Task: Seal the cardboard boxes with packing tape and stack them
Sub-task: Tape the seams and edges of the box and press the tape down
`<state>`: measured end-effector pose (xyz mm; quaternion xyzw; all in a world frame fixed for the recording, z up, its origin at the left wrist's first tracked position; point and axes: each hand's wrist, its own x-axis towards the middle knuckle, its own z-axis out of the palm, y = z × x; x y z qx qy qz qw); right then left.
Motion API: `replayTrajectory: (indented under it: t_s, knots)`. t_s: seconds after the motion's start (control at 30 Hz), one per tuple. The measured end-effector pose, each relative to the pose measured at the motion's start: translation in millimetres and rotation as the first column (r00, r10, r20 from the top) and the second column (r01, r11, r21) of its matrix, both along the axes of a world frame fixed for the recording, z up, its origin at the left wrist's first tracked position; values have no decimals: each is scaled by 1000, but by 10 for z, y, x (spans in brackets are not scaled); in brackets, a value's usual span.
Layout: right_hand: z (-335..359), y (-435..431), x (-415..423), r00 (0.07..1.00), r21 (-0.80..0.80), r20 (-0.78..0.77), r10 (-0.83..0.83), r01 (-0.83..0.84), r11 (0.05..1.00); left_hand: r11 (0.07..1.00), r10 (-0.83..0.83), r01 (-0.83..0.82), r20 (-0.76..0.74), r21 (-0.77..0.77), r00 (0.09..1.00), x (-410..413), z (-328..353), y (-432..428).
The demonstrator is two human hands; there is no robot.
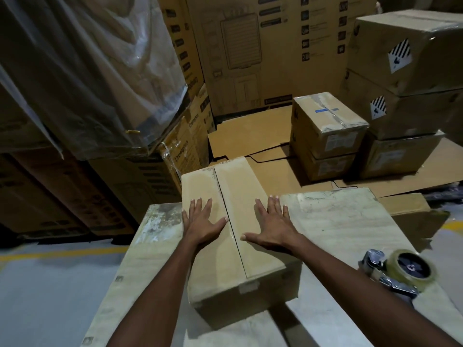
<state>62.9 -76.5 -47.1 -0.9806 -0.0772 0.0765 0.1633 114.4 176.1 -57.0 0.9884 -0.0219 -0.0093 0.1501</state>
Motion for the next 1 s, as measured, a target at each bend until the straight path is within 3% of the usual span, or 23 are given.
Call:
replayTrajectory:
  t_s: [0.2,0.37,0.5,0.67,0.77,0.9,1.0]
  knots:
    - [-93,-230,-476,1000,78,3,2,-2,997,999,-14,15,9,-47,1000,-570,22,-128]
    - [-223,-432,-825,996,224,2,-88,85,971,998,-27,30,44,-60,999,-1058,27,-235]
    - [-331,-699,-1205,973,363,98,-207,159,918,993,-37,43,57,-111,998,-1302,1,-310]
    - [-610,-1135,-1516,856,547,161,-491,337,766,975,38,7,198,-221,980,-1489,13,-597]
    - [-737,-1424,-1639,740,640,95,-666,467,610,971,95,-36,245,-236,965,-1571,69,-905]
    - [-983,-1858,-1785,520,682,-54,-852,643,349,992,23,6,229,-122,973,-1600,58,-1361]
    - [-1126,-2149,-1897,379,621,-161,-911,756,205,999,-1,9,164,-46,986,-1598,8,-1656]
